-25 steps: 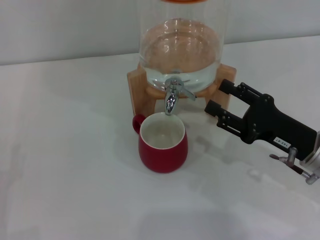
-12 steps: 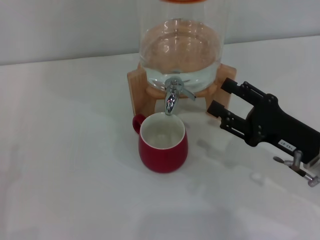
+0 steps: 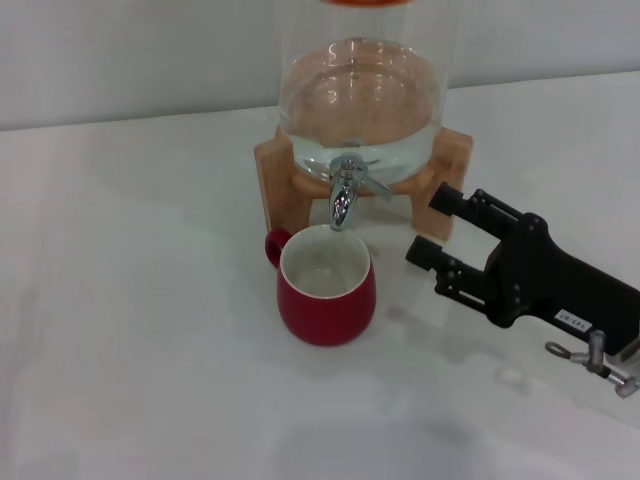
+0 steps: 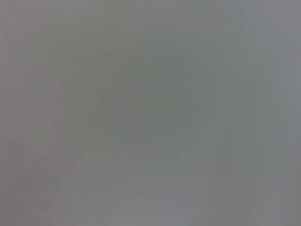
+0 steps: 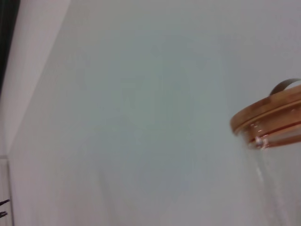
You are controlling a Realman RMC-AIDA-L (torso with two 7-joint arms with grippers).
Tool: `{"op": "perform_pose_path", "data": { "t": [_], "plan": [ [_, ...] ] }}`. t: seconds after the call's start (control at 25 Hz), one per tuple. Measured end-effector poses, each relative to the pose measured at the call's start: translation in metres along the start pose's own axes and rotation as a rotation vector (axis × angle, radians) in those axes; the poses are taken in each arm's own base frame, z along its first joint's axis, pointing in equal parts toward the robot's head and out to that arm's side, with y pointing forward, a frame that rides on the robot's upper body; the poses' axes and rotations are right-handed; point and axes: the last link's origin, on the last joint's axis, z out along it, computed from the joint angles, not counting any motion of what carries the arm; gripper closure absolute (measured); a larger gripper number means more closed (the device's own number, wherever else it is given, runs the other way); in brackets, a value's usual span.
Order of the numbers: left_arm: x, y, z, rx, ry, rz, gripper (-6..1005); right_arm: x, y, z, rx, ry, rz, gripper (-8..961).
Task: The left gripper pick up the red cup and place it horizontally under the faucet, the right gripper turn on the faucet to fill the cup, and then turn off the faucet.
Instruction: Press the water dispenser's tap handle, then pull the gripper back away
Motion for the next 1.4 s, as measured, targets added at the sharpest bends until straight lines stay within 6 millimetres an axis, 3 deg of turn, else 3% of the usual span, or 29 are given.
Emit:
{"op": "perform_pose_path", "data": {
  "t": [0.6, 1.04, 1.4],
  "plan": [
    [0.0, 0.001, 0.002, -0.003, 0.001, -0.001, 171, 0.004, 0.01, 0.011, -0.087, 0.019, 0.019, 234],
    [0.0, 0.004, 0.004, -0.022, -0.001, 0.0, 172, 0.015, 0.011, 0.035, -0.121, 0.091, 0.031, 234],
    [0.0, 0.005, 0.005, -0.023, 0.0, 0.0, 172, 0.017, 0.004, 0.04, -0.077, 0.106, 0.023, 234]
  ]
}}
